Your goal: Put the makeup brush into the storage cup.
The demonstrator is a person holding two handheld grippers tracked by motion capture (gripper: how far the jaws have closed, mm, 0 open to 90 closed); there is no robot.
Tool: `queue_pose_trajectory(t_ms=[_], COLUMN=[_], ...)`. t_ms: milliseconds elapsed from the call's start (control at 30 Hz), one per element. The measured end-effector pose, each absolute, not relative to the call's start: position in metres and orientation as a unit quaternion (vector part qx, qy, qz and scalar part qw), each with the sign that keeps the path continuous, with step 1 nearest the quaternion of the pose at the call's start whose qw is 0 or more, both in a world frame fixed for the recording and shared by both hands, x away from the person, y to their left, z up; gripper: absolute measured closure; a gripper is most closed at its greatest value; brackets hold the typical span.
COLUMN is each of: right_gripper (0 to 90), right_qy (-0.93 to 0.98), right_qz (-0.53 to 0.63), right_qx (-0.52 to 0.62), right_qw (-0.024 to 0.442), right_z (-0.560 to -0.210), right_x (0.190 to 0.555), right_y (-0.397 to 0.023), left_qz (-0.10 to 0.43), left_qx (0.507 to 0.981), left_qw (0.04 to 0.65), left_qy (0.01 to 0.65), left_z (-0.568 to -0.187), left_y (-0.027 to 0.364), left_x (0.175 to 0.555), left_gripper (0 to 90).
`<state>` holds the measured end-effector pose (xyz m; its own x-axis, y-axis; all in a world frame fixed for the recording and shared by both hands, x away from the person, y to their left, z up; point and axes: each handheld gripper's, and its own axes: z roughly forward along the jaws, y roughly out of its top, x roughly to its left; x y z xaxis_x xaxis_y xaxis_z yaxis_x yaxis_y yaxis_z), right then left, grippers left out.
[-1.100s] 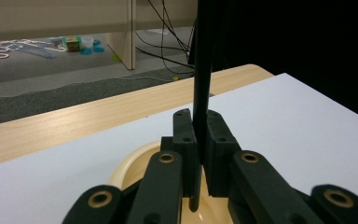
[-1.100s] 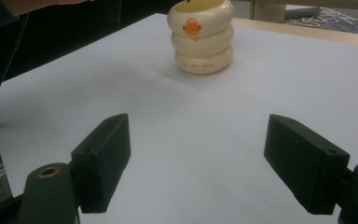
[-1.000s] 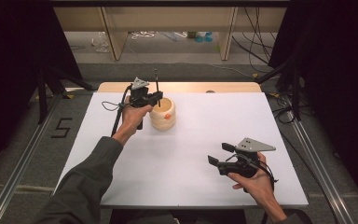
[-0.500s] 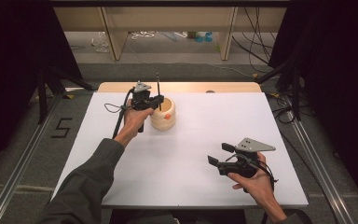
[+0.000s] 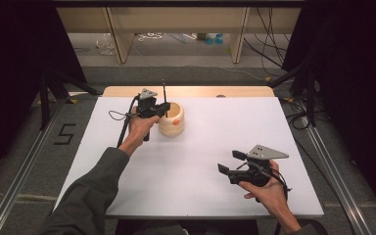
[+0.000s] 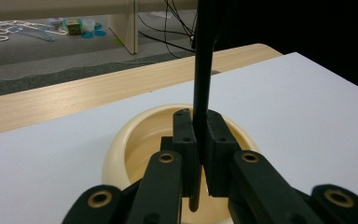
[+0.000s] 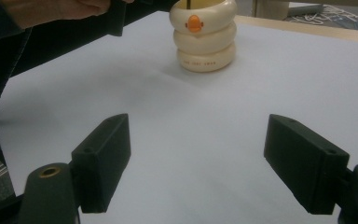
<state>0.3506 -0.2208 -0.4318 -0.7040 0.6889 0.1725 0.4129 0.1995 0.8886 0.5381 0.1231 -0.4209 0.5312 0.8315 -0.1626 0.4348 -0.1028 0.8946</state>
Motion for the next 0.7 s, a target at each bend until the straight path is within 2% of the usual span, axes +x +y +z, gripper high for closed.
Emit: queue_pose_trajectory(t_ms=[700], right_gripper=[23.7], right_qy=[0.763], right_qz=[0.520], right_qx=[0.355], right_qw=[0.145], right_z=[-0.433], right_x=[0.352], right_y=[-0.221], left_qz=[0.192], left_qx=[0.721], left_qw=[0.495], left_qy=[0.445], left_z=[-0.432], left_y=[0.122], left_x=[0.536], left_gripper=[84.4])
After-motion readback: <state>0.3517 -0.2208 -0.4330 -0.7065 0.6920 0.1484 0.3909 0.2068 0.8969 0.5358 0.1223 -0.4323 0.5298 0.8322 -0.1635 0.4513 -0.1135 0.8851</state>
